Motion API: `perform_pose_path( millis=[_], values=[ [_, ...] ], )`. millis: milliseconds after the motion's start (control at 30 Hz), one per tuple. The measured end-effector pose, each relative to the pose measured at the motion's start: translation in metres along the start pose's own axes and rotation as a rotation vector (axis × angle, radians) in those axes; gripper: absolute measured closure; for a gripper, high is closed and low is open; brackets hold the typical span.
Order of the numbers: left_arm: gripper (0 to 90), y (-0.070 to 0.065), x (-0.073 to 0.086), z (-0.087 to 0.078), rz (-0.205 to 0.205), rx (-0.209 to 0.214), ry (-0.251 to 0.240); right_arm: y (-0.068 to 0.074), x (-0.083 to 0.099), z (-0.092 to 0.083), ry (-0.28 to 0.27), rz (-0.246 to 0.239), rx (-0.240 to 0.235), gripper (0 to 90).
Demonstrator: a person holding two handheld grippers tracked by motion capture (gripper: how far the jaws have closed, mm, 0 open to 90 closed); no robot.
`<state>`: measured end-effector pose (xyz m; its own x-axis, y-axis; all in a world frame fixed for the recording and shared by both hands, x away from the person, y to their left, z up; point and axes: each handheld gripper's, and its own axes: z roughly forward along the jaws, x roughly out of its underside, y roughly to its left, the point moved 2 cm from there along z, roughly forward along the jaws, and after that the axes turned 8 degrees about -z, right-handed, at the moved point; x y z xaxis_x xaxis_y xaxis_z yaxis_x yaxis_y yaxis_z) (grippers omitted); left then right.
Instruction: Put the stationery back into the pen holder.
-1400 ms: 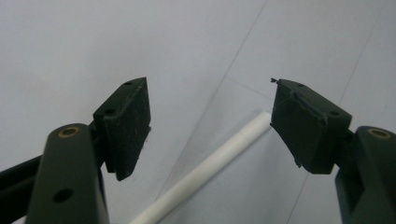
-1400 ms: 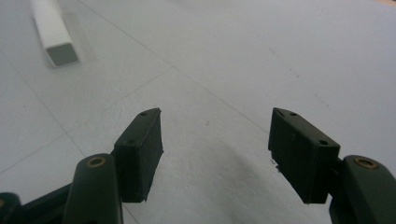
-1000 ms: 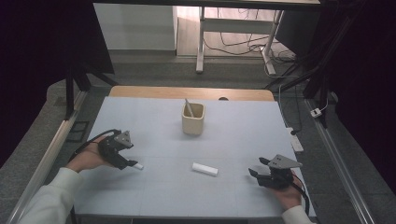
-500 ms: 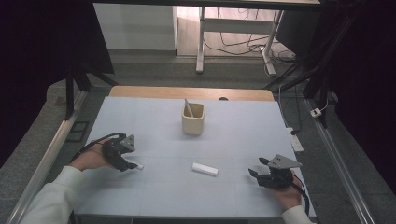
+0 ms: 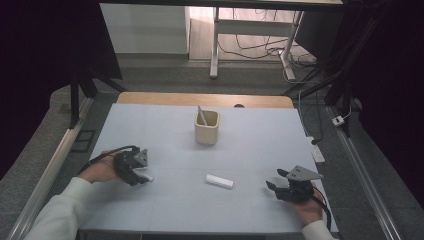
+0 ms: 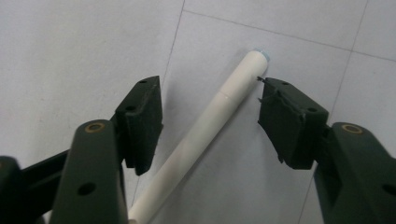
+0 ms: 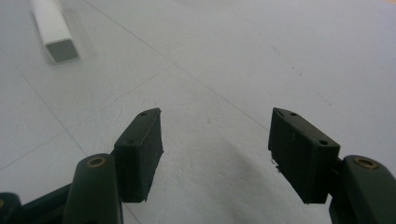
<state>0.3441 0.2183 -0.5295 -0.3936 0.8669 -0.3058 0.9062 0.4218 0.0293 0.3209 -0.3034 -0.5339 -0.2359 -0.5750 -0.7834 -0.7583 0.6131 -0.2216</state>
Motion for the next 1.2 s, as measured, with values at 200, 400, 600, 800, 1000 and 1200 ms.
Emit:
perform_pose_path(
  millis=[200, 400, 600, 800, 1000, 1200],
  values=[
    [52.2, 0.0027, 0.0013, 0.0028, 0.011, 0.061, -0.003, 0.0, 0.0001, 0.0004, 0.001, -0.001, 0.002, 34.6],
    [59.8, 0.0064, 0.0056, 0.0036, 0.027, 0.111, -0.03, 0.0006, 0.0001, 0.0004, 0.004, -0.003, -0.002, 34.6],
    [76.5, 0.0047, 0.0044, 0.003, 0.056, 0.115, -0.023, 0.0007, 0.0, 0.0003, 0.004, -0.004, -0.003, 34.6],
    [77.8, 0.0036, 0.0043, 0.003, 0.068, 0.108, -0.026, 0.0004, -0.0001, -0.0001, -0.002, -0.002, -0.001, 34.6],
    [78.1, 0.002, 0.0026, 0.0019, 0.08, 0.089, -0.011, 0.0002, 0.0, -0.0002, 0.001, -0.002, -0.002, 34.6],
    [78.1, 0.0044, 0.0012, -0.0058, 0.036, 0.053, -0.055, 0.0004, 0.0003, 0.001, -0.002, 0.0, -0.002, 34.6]
  ],
)
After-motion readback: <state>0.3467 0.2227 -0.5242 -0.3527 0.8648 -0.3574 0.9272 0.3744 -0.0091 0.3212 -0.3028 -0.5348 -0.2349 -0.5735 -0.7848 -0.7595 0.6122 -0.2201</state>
